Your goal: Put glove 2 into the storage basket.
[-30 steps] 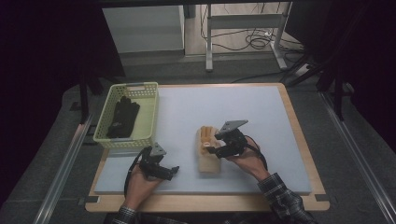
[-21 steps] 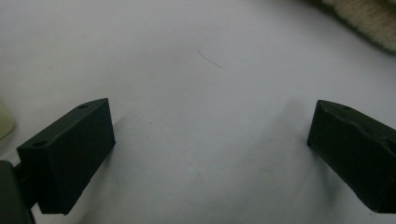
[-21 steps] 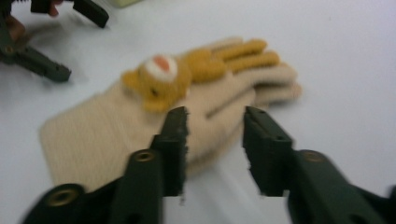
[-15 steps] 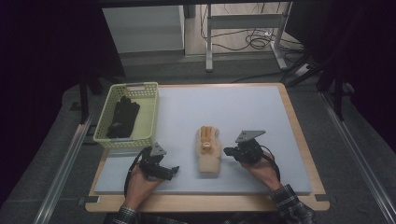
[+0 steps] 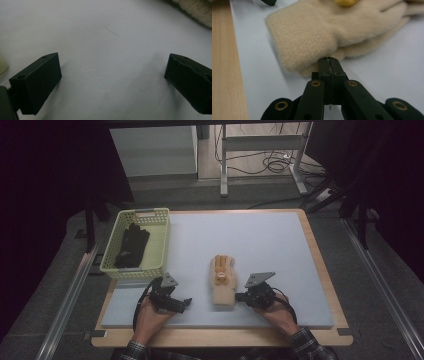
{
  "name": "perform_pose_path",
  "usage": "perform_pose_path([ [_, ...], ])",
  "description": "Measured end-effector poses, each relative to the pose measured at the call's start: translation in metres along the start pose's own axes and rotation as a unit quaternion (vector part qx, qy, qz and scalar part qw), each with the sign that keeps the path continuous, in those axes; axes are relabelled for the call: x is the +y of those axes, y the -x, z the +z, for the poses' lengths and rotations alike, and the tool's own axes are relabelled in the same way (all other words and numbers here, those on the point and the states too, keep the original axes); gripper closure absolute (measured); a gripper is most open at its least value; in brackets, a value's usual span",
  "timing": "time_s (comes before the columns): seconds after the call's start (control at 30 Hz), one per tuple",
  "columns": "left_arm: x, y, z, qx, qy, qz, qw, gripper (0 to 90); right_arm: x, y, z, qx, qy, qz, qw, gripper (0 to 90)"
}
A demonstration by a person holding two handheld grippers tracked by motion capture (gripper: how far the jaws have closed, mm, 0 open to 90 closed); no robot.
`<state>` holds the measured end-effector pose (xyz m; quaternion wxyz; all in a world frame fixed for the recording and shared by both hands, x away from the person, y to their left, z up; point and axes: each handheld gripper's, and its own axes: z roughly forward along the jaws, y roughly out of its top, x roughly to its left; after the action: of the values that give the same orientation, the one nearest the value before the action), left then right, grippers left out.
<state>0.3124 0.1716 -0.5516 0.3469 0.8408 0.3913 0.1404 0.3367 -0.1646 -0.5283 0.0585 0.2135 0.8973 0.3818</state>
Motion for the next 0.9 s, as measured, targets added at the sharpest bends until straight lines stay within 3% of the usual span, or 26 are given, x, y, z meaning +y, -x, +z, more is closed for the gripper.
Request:
perform_pose_path([
  [0.33,0.000,0.000,0.000,0.000,0.000,0.000,1.0000,0.9,0.011,-0.007,0.017,0.011,0.004,-0.003,0.9999,88.5],
  [0.9,0.000,0.000,0.000,0.000,-0.001,0.000,1.0000,1.0,0.043,-0.007,0.054,-0.012,0.015,-0.004,0.9998,88.4],
])
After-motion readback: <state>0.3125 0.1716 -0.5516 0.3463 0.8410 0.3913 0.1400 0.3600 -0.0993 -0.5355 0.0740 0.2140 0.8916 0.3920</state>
